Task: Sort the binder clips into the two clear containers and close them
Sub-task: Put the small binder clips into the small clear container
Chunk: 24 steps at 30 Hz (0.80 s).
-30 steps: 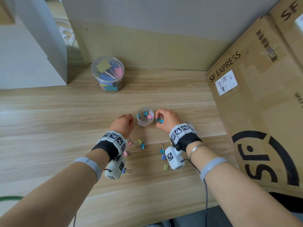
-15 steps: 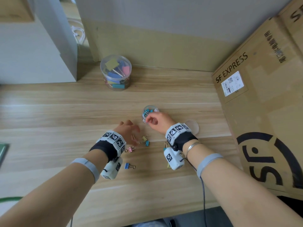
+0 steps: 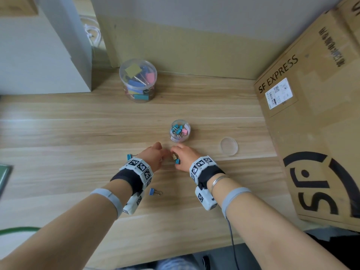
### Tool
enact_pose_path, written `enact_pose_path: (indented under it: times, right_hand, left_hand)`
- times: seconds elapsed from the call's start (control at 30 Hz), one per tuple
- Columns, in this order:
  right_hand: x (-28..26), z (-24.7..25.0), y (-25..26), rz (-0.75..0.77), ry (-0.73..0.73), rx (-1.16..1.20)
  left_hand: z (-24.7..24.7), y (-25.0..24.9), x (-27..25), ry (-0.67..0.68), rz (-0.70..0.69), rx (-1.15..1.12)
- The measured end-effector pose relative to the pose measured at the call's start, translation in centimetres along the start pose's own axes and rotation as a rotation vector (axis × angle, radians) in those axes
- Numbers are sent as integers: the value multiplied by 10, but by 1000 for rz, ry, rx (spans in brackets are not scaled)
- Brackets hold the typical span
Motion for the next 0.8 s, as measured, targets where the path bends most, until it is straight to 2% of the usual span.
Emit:
enact_pose_path:
  times: [0.13,0.43,0.57,0.7,0.8]
  right_hand:
    - [-3,3,-2,12,-35,22]
    - [-11,51,-3,142,-390,240]
    - [-5,78,-9,88,-569,320]
    - [5,82,-16,22,-513,255]
    - [-4,74,-17,54,-545,235]
  left_hand:
    - [-1,-3,2,-20,22,-5]
    - [-2,-1,6,-21,12,10]
    - [-1,0,8,-21,23,2]
    - [11,-6,6,-74,3,-38]
    - [38,-16,3,-182,-29,-91]
Point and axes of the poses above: each hand's wrist, its own x-axis towards the middle knuckle, its own z-axis out of the back of the hand, y = z × x, the point moved 4 cm from there along x, towards the middle knuckle, and after that the axes turned 3 degrees about y, right-handed, at the moved point
